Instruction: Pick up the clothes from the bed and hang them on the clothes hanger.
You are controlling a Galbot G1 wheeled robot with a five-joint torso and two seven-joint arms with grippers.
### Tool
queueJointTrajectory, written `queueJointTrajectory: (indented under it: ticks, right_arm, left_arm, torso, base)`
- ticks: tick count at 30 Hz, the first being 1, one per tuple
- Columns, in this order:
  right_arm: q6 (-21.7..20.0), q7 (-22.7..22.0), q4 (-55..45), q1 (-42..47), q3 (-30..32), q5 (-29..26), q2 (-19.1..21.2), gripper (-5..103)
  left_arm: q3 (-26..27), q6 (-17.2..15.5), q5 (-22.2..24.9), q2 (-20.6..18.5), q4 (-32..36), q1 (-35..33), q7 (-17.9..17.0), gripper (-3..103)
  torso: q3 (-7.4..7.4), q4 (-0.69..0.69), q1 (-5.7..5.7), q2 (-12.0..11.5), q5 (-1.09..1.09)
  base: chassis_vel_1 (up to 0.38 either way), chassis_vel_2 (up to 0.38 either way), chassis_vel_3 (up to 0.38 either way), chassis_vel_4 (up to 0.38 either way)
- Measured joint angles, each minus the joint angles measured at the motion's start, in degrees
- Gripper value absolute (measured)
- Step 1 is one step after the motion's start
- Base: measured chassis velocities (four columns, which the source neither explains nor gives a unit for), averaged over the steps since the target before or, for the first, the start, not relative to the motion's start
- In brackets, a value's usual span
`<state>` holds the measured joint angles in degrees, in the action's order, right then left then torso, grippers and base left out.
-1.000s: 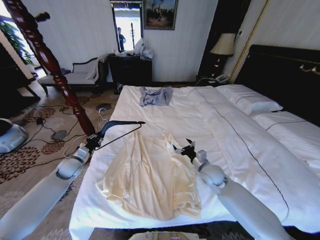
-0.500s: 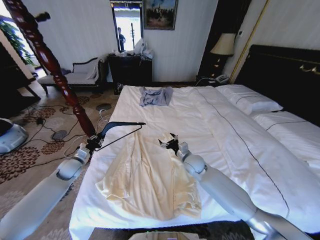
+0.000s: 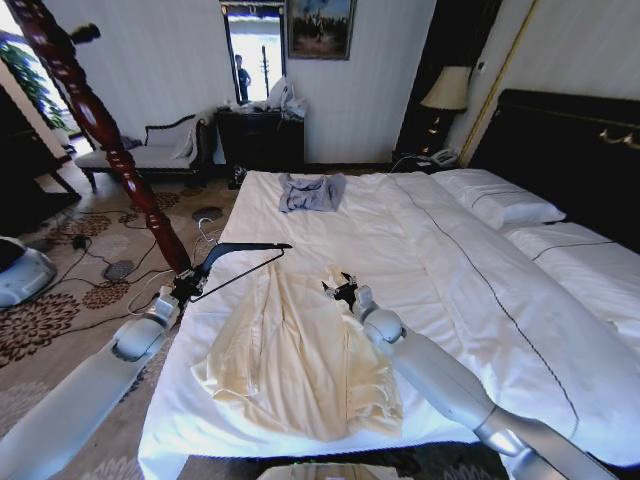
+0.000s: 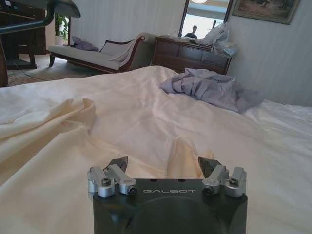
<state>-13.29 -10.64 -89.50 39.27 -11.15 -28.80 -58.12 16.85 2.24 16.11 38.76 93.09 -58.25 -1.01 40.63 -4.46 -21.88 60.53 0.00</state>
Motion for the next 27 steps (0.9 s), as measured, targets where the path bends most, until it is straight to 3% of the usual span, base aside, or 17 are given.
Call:
queueJointTrajectory:
  ticks: [9, 11, 20, 21, 24, 25, 27]
  right_arm:
    - [0.12, -0.44, 0.6, -0.78, -0.34, 0.71, -1.17, 79]
    - [-0.05, -0.55, 0.84, -1.42, -0.78, 0.66, -1.3, 85]
    - [-0.63, -1.0, 3.82, -2.4, -1.33, 0.38, -1.96, 85]
    - [-0.73, -1.26, 4.31, -2.63, -1.33, 0.16, -2.2, 79]
    - [-0.75, -1.55, 4.81, -2.9, -1.32, -0.06, -2.5, 79]
    - [-0.76, -1.64, 4.93, -2.97, -1.32, -0.11, -2.6, 68]
    - [-0.77, -1.81, 5.12, -3.03, -1.42, -0.12, -2.89, 57]
  left_arm:
    - [0.02, -0.18, 0.76, -0.76, 0.58, 0.08, 0.13, 21]
    - [0.02, -0.18, 0.74, -0.77, 0.68, -0.22, 0.17, 21]
    - [-0.14, -0.19, 0.59, -0.55, 0.97, -0.48, 0.02, 21]
    - [-0.12, -0.15, 0.65, -0.63, 0.8, -0.46, 0.01, 21]
    - [-0.11, -0.13, 0.74, -0.68, 0.67, -0.44, 0.0, 21]
    - [-0.11, -0.12, 0.75, -0.68, 0.67, -0.44, 0.01, 21]
    - [-0.17, -0.11, 0.75, -0.6, 0.65, -0.45, 0.02, 21]
  torso:
    - [0.0, 0.0, 0.0, 0.0, 0.01]
    - [-0.01, 0.01, 0.0, 0.0, 0.0]
    - [0.0, -0.01, 0.0, 0.0, 0.0]
    - [0.0, 0.01, 0.0, 0.0, 0.0]
    - [0.0, 0.02, 0.0, 0.0, 0.0]
    - [0.0, 0.02, 0.0, 0.0, 0.0]
    - [0.0, -0.01, 0.0, 0.0, 0.0]
  base:
    - [0.0, 0.0, 0.0, 0.0]
    - [0.0, 0.0, 0.0, 0.0]
    - [0.0, 0.0, 0.0, 0.0]
    - [0.0, 0.0, 0.0, 0.0]
    - [0.0, 0.0, 0.0, 0.0]
    - [0.0, 0.0, 0.0, 0.0]
    - [0.0, 0.0, 0.0, 0.0]
